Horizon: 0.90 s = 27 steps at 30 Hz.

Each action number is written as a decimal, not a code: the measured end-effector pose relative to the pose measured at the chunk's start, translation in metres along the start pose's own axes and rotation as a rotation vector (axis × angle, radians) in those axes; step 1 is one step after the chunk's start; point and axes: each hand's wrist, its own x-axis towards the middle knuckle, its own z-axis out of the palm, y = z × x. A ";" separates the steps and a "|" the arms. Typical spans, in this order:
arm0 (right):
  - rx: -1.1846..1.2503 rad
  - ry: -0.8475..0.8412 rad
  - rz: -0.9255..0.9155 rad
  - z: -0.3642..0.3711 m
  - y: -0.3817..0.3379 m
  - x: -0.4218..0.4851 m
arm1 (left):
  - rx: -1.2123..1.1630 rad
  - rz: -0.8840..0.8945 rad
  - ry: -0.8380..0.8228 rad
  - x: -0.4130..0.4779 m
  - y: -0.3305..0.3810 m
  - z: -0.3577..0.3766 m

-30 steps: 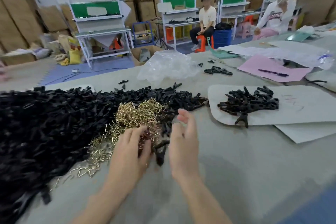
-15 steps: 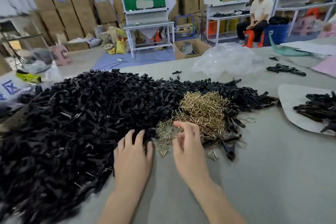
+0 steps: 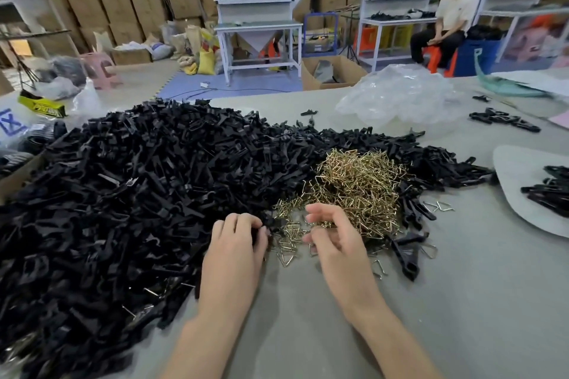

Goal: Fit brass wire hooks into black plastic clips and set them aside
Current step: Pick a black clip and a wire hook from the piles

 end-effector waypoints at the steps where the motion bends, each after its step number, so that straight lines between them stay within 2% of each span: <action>1: -0.003 -0.015 -0.001 0.001 0.000 -0.001 | -0.025 -0.001 0.013 0.000 0.000 0.000; 6: -0.024 -0.090 0.040 0.001 0.002 -0.003 | -0.104 0.008 0.077 0.000 -0.001 -0.004; 11: 0.012 -0.155 0.044 0.002 0.002 -0.003 | -0.329 -0.028 0.144 0.000 0.009 -0.015; 14: 0.049 -0.186 0.052 0.003 0.001 -0.001 | -0.466 -0.011 0.121 -0.004 0.024 -0.019; 18: 0.055 -0.246 0.009 0.002 -0.001 -0.001 | -0.535 0.049 0.052 -0.010 0.035 -0.014; 24: 0.058 -0.227 0.046 0.001 -0.002 0.000 | -0.631 -0.045 0.014 -0.010 0.033 -0.011; 27: 0.063 -0.256 0.002 0.002 -0.004 -0.001 | -0.663 -0.055 -0.018 -0.010 0.034 -0.014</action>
